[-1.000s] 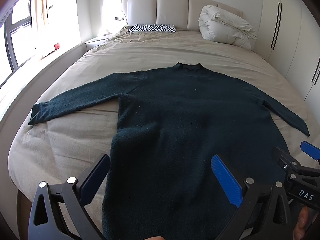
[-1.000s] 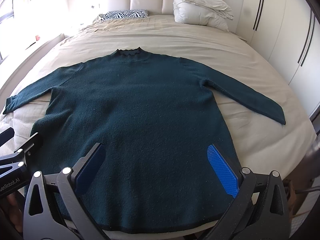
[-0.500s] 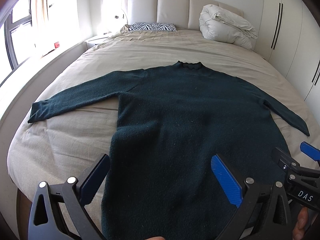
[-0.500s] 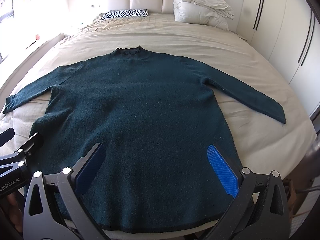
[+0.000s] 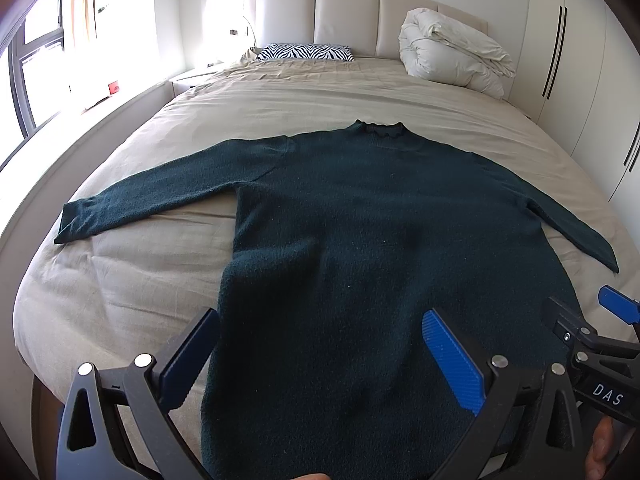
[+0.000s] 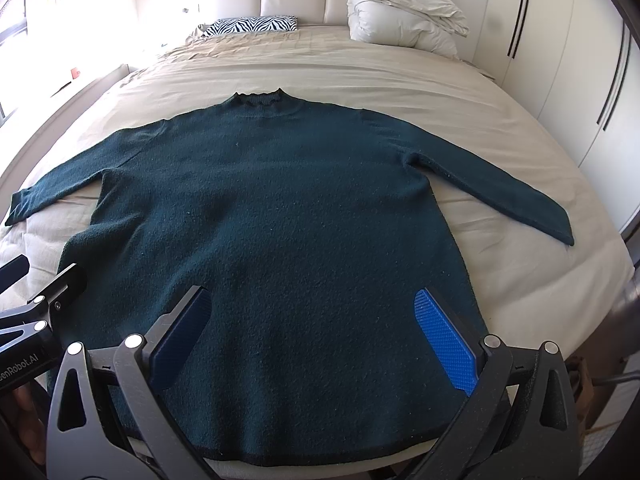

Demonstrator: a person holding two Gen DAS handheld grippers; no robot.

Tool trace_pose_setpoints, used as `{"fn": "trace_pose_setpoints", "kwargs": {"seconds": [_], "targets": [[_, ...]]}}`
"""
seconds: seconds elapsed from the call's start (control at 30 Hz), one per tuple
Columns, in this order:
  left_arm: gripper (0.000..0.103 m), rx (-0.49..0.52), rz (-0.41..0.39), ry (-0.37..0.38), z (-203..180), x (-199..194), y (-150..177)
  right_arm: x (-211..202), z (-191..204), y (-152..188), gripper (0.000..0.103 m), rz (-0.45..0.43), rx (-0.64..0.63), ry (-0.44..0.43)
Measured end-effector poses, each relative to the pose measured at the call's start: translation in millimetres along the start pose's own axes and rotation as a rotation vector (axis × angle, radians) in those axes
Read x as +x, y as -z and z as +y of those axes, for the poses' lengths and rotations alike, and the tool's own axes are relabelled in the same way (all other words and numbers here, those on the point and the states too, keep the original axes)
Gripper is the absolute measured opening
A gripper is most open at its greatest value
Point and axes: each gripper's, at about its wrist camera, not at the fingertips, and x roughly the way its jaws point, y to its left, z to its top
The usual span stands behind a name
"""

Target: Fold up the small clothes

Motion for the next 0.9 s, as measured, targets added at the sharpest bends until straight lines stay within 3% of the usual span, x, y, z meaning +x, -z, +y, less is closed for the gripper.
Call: {"fn": "trace_pose_setpoints", "kwargs": {"seconds": [0.9], "targets": [[0.103, -0.003, 0.007, 0.002, -1.6, 3.9, 4.3, 2.1, 0.8, 2.8, 0.103, 0.007, 0.0, -0.003]]}}
